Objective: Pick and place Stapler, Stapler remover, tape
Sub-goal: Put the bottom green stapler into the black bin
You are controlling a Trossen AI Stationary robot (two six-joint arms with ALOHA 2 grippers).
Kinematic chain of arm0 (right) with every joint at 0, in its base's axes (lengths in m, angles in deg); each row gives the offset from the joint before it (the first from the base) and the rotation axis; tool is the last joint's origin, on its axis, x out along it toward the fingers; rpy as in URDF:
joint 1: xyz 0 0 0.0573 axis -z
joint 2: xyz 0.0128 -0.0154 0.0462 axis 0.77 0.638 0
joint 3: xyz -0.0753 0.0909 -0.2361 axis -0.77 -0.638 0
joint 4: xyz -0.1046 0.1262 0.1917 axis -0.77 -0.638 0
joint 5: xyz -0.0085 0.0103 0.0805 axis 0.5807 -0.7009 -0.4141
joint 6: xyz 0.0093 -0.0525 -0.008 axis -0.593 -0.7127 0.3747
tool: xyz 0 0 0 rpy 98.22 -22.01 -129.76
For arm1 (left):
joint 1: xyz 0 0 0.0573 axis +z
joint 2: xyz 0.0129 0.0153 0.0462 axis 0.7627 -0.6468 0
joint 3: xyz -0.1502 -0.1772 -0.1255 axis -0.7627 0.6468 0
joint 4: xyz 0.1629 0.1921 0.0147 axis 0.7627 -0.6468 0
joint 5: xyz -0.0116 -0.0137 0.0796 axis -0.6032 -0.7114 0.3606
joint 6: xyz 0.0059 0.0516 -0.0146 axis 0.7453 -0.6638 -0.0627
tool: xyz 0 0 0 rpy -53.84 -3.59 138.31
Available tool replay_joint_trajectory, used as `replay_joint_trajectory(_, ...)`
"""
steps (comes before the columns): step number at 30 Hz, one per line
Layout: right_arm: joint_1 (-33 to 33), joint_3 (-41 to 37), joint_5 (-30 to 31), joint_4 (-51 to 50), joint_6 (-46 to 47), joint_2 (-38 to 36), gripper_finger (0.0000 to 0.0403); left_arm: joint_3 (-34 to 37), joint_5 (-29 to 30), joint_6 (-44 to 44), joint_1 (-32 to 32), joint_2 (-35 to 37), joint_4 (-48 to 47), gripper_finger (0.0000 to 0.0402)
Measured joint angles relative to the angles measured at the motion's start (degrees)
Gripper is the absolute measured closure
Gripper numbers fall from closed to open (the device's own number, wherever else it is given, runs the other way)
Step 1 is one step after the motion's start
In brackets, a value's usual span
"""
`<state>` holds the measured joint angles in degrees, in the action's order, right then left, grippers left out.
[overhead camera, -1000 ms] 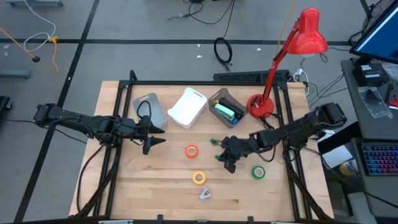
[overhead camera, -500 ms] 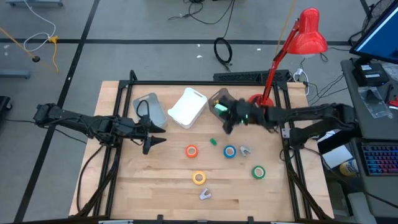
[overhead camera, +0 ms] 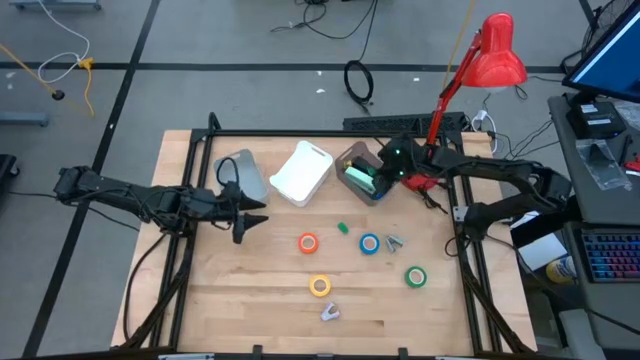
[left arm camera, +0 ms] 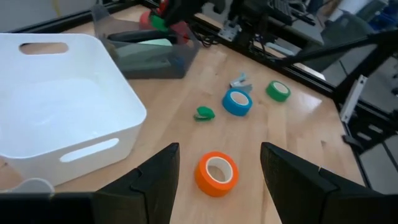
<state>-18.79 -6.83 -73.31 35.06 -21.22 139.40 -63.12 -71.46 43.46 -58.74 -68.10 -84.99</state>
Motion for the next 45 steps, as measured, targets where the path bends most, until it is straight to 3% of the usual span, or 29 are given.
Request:
replay_joint_trajectory(7,0.7,0.0,-6.0,-6.9,-12.2,0.0,0.034,0.0,1.1,1.0,0.0,0.0,0.0,0.0174)
replay_joint_trajectory(13,0.7,0.0,-6.2,-9.6,-20.6,0.0,0.0339,0.0,1.5,1.9,0.0,0.0,0.0,0.0174)
replay_joint_trajectory(33,0.5,0.0,-6.1,-9.4,-24.8,0.0,0.0337,0.0,2.0,2.2,0.0,0.0,0.0,0.0174)
replay_joint_trajectory(45,-1.3,0.1,-5.8,-10.3,-28.2,-1.6,0.0273,0.0,2.0,1.9,0.0,0.0,-0.1,0.0174)
